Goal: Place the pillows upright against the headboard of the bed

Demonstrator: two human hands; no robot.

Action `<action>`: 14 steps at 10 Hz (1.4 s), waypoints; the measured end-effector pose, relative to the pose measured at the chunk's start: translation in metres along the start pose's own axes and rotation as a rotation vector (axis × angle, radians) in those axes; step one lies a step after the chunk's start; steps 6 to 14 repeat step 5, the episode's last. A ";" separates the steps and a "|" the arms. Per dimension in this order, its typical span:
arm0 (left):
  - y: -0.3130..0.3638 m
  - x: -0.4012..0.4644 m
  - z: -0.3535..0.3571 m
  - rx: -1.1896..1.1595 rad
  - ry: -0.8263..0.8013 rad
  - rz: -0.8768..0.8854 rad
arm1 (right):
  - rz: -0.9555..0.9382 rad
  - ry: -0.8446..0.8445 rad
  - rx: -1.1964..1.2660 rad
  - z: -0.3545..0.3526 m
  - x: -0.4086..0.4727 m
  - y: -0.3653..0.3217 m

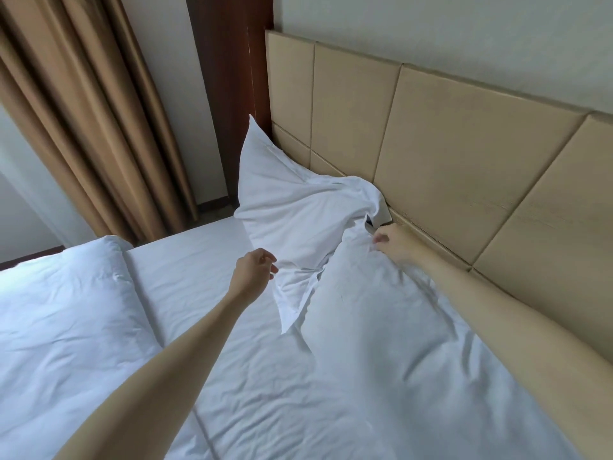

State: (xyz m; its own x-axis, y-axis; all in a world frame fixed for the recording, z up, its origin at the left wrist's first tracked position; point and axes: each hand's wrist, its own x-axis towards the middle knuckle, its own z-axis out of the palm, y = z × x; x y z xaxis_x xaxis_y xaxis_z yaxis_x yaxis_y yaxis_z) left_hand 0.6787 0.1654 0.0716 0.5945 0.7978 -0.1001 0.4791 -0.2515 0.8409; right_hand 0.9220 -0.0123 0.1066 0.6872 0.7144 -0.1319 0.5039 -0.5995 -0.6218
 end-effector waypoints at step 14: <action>0.064 -0.131 -0.101 -0.184 0.174 0.138 | -0.301 0.026 0.731 -0.052 -0.159 -0.130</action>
